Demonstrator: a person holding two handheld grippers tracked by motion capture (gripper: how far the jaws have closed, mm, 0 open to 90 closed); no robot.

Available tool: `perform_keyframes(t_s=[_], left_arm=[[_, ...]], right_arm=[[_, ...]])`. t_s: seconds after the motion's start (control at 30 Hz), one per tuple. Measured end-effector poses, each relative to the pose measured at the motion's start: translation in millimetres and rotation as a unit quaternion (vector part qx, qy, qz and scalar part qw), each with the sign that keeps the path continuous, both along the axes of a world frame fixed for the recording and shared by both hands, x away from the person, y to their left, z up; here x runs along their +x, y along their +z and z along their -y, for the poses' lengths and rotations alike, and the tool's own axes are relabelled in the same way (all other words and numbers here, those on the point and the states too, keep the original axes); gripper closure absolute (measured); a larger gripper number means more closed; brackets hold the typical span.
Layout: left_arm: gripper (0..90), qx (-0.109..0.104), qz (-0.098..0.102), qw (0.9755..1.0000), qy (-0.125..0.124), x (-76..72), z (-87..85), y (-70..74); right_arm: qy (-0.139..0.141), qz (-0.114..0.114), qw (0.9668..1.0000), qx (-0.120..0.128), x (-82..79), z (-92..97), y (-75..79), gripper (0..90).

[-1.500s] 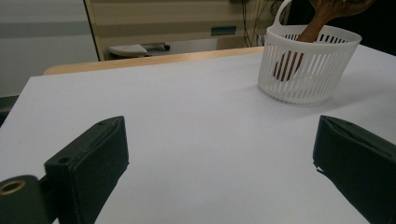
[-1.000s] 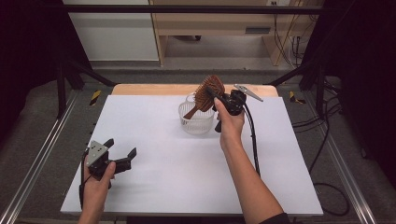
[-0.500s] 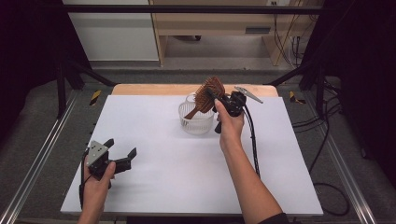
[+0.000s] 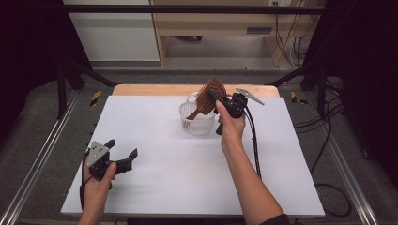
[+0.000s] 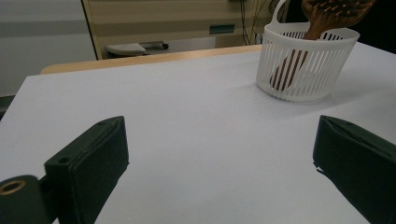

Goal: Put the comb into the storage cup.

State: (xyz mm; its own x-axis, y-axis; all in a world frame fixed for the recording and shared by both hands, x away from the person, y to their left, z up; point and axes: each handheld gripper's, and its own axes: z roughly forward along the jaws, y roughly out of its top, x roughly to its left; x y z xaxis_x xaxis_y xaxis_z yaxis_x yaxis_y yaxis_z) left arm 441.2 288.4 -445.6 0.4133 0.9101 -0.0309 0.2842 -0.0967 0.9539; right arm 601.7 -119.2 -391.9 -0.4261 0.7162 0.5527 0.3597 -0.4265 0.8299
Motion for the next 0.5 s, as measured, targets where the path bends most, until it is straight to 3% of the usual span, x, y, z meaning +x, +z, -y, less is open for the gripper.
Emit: perform_keyframes(t_s=[0.5], left_arm=[[3.6,0.002,0.001,1.0000,-0.001,-0.3,0.5,0.3]], right_arm=[[-0.001,-0.008,1.0000,0.001,-0.4,5.0,-9.3,51.7]])
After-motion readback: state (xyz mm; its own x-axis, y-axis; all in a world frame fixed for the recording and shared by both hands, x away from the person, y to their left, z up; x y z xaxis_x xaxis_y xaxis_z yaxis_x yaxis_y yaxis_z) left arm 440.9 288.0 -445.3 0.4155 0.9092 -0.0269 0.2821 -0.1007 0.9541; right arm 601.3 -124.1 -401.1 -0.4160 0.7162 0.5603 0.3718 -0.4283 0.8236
